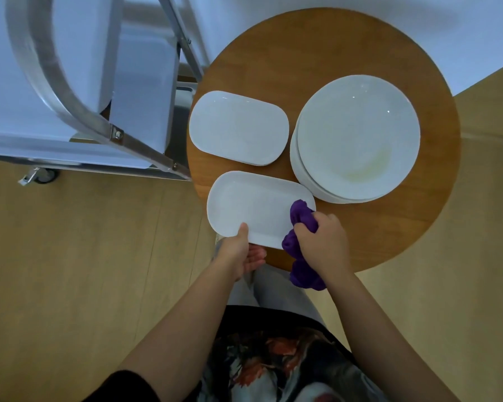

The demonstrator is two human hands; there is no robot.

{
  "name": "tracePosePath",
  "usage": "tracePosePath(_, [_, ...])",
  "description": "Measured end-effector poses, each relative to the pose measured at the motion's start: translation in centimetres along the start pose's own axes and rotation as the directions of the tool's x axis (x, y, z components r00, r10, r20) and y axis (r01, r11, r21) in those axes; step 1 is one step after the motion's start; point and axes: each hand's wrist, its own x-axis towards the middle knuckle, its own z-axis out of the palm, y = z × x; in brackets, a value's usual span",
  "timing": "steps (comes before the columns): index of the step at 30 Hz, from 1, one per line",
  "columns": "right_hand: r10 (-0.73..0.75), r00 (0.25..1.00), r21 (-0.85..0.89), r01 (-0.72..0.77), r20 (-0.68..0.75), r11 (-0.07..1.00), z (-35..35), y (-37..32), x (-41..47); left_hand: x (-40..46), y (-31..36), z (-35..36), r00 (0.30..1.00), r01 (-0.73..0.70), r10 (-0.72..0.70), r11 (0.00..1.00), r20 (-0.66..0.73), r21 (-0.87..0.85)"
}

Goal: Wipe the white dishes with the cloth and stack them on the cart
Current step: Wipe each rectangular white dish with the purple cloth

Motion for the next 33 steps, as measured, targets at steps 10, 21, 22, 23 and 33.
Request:
tracePosePath(10, [0.007, 1.0, 0.032, -0.007, -0.004, 0.999, 0.7, -2.1, 0.4, -0.7, 4.9, -3.4, 0.981, -0.106, 0.021, 0.888, 0.192, 0.447])
tracePosePath(21, [-0.096, 0.995, 0.094, 0.099, -0.038, 0.991, 3.2, -8.2, 3.5, 4.2, 17.0, -7.7, 0.634, -0.458, 0.773, 0.344, 0.03, 0.82])
tracePosePath(22, [-0.085, 0.995, 0.099, 0.091, -0.059, 0.991, 3.2, -8.6, 3.9, 5.0, 17.9, -7.8, 0.601, -0.448, 0.799, 0.329, 0.009, 0.831])
tracePosePath(23, [-0.071, 0.994, 0.109, 0.079, -0.079, 0.991, 3.2, -8.8, 4.2, 5.8, 18.8, -7.9, 0.587, -0.439, 0.809, 0.318, 0.001, 0.841])
tracePosePath(33, [0.023, 0.991, 0.153, -0.002, -0.134, 0.988, 3.4, -9.3, 5.1, 9.7, 21.9, -8.2, 0.623, -0.479, 0.755, 0.162, 0.204, 0.863])
